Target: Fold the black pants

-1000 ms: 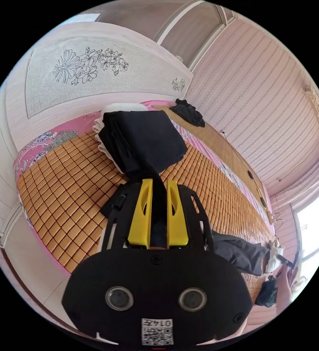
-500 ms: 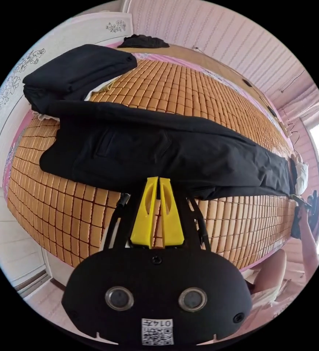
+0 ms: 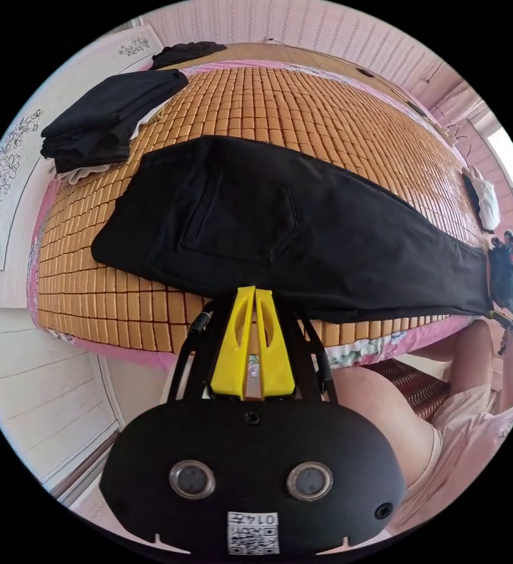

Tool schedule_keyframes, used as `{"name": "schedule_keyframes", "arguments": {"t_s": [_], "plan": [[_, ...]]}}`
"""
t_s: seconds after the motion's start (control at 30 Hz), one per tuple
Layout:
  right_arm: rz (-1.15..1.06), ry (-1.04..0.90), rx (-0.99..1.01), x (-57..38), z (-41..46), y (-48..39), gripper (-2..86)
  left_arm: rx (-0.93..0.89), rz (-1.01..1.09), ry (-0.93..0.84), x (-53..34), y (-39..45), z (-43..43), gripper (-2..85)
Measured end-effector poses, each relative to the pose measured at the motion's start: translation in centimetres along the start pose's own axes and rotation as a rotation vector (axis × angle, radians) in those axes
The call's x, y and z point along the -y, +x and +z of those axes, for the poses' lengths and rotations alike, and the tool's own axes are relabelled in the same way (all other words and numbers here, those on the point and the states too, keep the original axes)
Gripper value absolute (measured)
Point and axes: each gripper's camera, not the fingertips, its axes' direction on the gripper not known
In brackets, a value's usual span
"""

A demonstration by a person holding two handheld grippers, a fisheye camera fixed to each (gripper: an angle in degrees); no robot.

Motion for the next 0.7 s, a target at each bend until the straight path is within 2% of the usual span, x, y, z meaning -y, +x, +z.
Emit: {"name": "schedule_keyframes", "arguments": {"t_s": [0.13, 0.23, 0.4, 0.47, 0.57, 0.7], "plan": [[0.048, 0.109, -0.09, -2.5, -2.8, 1.7, 6.6, 0.046, 0.106, 0.124, -0.7, 4.5, -3.9, -0.4], [0.014, 0.218, -0.096, -1.0, -4.1, 1.7, 8.1, 0.007, 0.336, 0.203, 0.7, 11.8, -6.4, 1.1], [0.04, 0.297, -0.045, 3.5, -2.5, 3.1, 10.1, -0.094, 0.769, 0.248, 4.8, 29.6, -5.2, 5.8], [0.104, 0.324, 0.009, 4.8, -1.4, 4.8, 9.5, -0.142, 0.847, 0.26, 6.6, 34.8, -3.9, 6.3], [0.116, 0.334, 0.086, 5.0, -0.6, 6.1, 2.4, -0.171, 0.898, 0.216, 10.1, 42.0, -1.3, 7.3], [0.058, 0.374, 0.079, 3.2, -1.3, 5.9, 0.4, -0.052, 0.97, 0.061, 13.4, 49.1, 3.3, 8.2]]}}
